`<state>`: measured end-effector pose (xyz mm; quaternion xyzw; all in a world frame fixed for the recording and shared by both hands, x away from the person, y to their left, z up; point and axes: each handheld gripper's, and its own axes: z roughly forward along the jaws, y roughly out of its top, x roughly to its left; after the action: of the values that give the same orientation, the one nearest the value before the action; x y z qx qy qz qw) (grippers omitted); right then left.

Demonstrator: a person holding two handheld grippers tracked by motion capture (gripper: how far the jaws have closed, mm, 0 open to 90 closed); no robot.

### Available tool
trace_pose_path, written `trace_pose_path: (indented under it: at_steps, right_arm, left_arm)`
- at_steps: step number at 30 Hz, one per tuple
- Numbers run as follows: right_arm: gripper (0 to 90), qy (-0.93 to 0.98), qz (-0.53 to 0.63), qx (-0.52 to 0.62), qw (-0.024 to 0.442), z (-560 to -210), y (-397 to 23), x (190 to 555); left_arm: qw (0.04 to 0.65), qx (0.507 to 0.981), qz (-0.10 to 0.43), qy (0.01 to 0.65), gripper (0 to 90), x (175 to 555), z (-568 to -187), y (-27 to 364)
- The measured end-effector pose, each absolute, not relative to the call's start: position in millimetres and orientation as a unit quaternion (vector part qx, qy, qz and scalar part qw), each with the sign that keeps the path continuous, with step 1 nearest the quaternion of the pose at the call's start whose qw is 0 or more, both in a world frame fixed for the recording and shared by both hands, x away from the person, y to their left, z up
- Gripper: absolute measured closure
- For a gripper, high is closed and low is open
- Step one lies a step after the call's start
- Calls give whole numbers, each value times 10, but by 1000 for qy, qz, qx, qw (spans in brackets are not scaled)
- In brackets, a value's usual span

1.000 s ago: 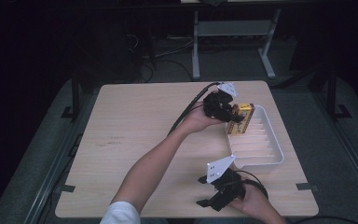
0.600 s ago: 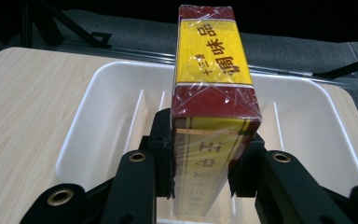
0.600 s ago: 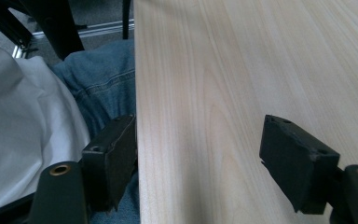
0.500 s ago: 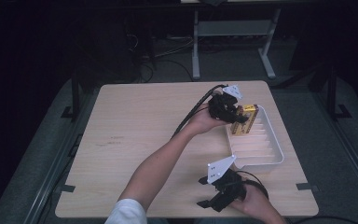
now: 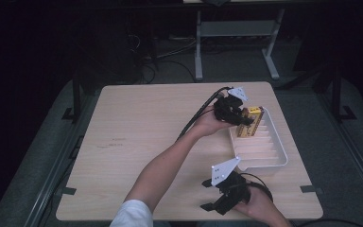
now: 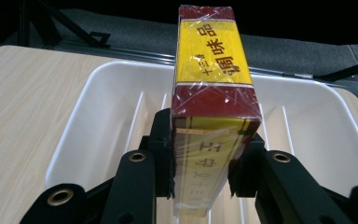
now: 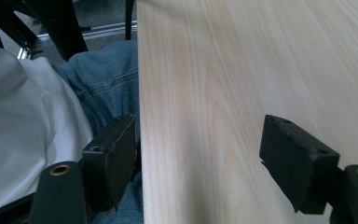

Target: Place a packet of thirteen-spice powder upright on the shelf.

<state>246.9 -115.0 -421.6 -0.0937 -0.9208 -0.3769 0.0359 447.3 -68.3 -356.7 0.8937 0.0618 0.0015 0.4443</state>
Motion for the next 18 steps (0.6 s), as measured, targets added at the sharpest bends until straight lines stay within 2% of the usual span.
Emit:
trace_pose_path:
  at_steps: [9, 18]
  right_arm:
    - [261, -921, -375, -94, 38, -4220, -1146, 2466]
    - [260, -923, -373, -93, 38, -4225, -1140, 2467]
  left_arm:
    - [446, 894, -3, 44, 671, 4414, -3559, -724]
    - [456, 887, -22, 70, 671, 4527, -3611, -689]
